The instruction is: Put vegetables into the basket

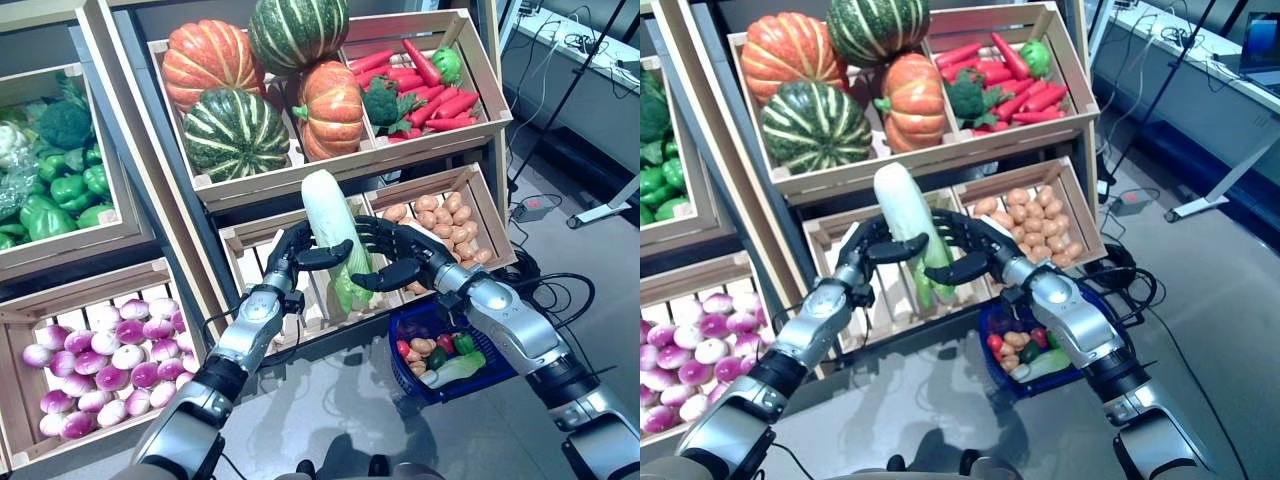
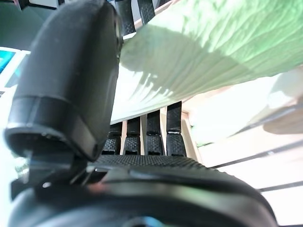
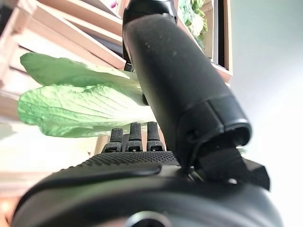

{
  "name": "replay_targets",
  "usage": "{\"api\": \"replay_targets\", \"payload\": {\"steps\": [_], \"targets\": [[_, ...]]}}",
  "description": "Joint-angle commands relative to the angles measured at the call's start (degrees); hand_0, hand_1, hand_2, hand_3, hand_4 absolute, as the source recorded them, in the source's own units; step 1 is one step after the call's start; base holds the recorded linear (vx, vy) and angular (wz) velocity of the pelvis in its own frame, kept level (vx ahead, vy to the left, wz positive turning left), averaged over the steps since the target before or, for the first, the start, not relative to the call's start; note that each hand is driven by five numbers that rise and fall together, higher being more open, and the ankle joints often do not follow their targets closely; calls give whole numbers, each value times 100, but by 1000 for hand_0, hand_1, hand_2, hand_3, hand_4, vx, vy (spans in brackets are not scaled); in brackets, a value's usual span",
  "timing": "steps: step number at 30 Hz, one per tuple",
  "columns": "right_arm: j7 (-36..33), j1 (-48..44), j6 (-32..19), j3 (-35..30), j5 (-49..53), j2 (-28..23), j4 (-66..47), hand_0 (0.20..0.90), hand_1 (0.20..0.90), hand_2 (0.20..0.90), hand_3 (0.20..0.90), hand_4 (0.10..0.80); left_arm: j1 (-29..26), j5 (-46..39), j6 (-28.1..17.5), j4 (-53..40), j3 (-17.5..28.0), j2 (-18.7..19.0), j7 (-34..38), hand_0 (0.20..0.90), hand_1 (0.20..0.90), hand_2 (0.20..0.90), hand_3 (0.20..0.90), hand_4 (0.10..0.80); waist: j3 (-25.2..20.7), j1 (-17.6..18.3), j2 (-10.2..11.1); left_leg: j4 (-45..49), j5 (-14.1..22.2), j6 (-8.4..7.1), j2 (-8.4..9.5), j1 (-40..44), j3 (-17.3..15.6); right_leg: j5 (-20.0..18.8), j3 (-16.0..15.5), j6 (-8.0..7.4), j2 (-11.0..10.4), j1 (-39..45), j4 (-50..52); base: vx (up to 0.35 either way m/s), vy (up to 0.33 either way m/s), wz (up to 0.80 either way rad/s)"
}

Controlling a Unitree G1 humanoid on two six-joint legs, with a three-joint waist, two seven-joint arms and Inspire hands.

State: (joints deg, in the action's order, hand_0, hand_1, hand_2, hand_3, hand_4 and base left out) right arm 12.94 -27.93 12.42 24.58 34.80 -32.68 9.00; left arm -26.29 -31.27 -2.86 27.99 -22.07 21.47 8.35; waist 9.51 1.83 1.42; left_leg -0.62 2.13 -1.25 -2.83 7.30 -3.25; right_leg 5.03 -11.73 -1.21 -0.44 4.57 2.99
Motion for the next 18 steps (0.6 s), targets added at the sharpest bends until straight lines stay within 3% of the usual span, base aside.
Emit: {"api": "replay_targets", "payload": {"steps": [1, 6, 11, 15, 18], "targets": [[569, -365, -74, 282, 554, 361, 240, 900, 900, 900, 900, 800, -653, -222, -722, -1036, -39, -82, -353, 300, 300, 300, 300, 400, -388, -96, 274, 76, -98, 151, 461, -220, -57, -341, 76, -33, -89, 135, -149, 0, 0, 0], [961, -323, 103, 343, 1119, 677, 647, 900, 900, 900, 900, 800, -659, -409, -671, -1282, -132, -161, -540, 300, 300, 300, 300, 400, -400, -164, 277, 23, -118, 145, 462, -196, 0, -353, 23, -32, -94, 192, -217, -13, -2, 1], [1593, -437, 348, 305, 1884, 1055, 1092, 900, 900, 900, 900, 800, -623, -1196, -345, -1402, -246, -320, -1198, 300, 300, 300, 300, 400, -457, -251, 265, -32, -125, 133, 465, -156, 69, -366, -47, -43, -99, 265, -293, -15, -7, 10], [1944, -622, 729, 263, 2228, 1084, 1390, 900, 900, 900, 900, 800, -530, -1487, -274, -1445, -305, -386, -1785, 300, 300, 300, 300, 400, -518, -303, 268, -53, -107, 124, 475, -116, 115, -372, -61, -52, -101, 320, -338, -2, -5, 3], [1865, -781, 716, 301, 2128, 1017, 1689, 900, 900, 900, 900, 800, -518, -1606, -257, -1502, -362, -365, -2000, 300, 300, 300, 300, 400, -587, -332, 262, -88, -110, 117, 471, -87, 132, -375, -61, -54, -101, 351, -372, 0, 0, 0]]}}
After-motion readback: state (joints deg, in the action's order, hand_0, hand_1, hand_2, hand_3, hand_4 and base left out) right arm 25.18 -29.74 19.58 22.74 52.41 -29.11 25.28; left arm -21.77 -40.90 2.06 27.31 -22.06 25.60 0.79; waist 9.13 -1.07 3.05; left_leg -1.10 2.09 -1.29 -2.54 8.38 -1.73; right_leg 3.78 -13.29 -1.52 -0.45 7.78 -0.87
